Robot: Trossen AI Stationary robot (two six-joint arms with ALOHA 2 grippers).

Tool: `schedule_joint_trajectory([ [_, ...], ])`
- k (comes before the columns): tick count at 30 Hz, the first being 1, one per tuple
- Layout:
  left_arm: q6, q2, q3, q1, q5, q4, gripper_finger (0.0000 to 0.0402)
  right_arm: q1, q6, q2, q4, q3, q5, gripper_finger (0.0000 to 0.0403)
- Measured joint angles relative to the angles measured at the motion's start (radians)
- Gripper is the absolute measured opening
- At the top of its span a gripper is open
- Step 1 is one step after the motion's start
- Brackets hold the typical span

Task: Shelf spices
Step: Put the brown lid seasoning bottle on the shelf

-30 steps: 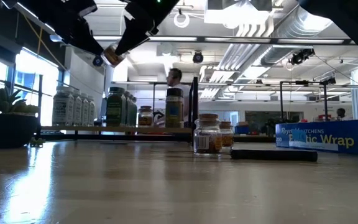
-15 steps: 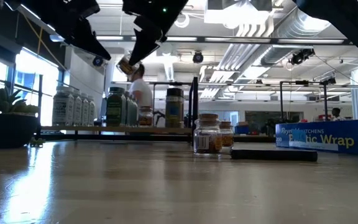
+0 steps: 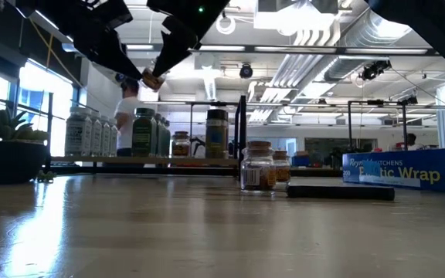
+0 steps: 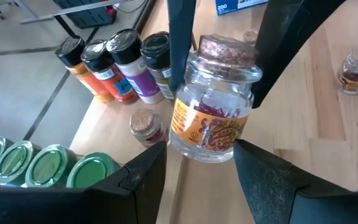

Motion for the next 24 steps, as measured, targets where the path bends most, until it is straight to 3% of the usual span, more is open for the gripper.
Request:
schedule_joint_trajectory([
  [8, 0.001, 0.004, -0.001, 0.001, 0.048, 0.016, 0.0183, 0.0, -0.007, 0.0, -0.002, 0.0, -0.049, 0.0156],
  [17, 0.018, 0.006, -0.002, 0.002, 0.08, 0.043, 0.0182, 0.002, -0.005, -0.002, 0.011, 0.0, -0.003, 0.0156],
  [24, 0.043, 0.006, -0.001, 0.002, 0.105, 0.027, 0.0148, 0.001, -0.006, -0.002, 0.008, 0.0, -0.026, 0.0156],
])
